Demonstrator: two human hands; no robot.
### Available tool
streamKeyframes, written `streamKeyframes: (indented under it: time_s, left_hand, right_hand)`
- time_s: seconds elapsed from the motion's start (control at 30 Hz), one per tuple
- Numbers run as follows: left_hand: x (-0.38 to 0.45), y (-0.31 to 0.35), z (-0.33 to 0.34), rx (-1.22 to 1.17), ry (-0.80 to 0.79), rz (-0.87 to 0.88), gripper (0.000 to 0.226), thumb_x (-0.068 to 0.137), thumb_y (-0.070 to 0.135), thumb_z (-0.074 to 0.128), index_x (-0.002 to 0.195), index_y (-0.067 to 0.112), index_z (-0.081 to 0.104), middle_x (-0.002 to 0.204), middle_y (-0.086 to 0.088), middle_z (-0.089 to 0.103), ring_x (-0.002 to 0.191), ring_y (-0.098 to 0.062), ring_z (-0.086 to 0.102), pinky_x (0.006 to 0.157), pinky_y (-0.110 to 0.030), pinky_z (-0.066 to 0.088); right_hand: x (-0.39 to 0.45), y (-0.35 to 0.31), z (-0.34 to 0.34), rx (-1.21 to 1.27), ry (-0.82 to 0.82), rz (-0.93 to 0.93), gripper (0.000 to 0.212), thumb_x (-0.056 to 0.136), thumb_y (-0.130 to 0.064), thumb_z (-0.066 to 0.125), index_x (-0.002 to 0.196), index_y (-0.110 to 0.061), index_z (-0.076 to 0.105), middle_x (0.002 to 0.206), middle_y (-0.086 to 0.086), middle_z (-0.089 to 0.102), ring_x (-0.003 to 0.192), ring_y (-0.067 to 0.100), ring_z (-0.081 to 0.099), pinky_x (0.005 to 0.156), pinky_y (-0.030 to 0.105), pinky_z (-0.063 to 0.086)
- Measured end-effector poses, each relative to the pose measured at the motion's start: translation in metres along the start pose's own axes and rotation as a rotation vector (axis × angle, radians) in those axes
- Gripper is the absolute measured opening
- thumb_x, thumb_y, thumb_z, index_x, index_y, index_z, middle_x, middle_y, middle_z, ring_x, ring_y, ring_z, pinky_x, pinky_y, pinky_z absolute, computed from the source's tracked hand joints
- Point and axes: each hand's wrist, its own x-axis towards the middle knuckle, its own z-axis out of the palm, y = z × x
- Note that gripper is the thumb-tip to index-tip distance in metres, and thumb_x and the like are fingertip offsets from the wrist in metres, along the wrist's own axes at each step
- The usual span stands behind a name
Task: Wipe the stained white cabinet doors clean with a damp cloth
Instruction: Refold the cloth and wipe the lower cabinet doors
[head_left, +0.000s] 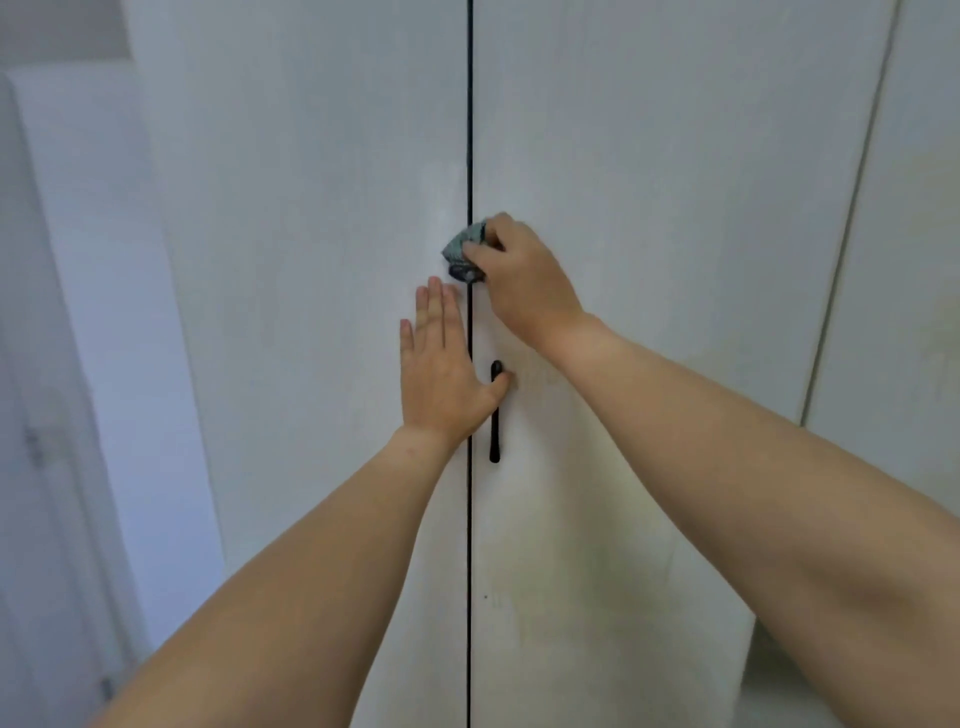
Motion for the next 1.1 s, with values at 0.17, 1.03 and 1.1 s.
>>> streamKeyframes:
  time_s: [0.17,1.03,1.1]
  left_hand:
    - [-0.001,-0.001,0.003,-0.037,0.029,0.013,0.109,0.082,0.063,0.053,0.158,0.003,0.003,0.167,-0.012,-0.001,0.154,-0.023,-0.007,0.125,-0.05,0.007]
    - [-0.034,0.083,0.036,-0.06,0.042,-0.035,0.089,0.091,0.052,0.046,0.159,0.011,0.007,0.164,-0.025,0.004,0.153,-0.038,-0.002,0.12,-0.062,0.007]
    - [-0.033,0.093,0.039,-0.085,0.037,-0.081,0.096,0.087,0.058,0.047,0.159,0.011,0.005,0.163,-0.027,0.001,0.152,-0.04,-0.004,0.121,-0.06,0.006]
  right_hand:
    - [-0.046,-0.014,0.014,-0.006,0.023,0.134,0.024,0.1,-0.032,0.049,0.106,-0.013,0.061,0.1,0.002,0.058,0.089,0.014,0.052,0.075,0.028,0.046]
    - [-0.165,0.061,-0.045,-0.292,-0.143,0.04,0.019,0.091,-0.008,0.053,0.11,-0.008,0.057,0.108,0.019,0.053,0.089,0.032,0.052,0.055,0.036,0.051]
    - [-0.163,0.094,-0.075,-0.352,-0.045,0.139,0.02,0.092,-0.012,0.051,0.109,-0.005,0.058,0.107,0.022,0.052,0.088,0.037,0.055,0.057,0.04,0.054]
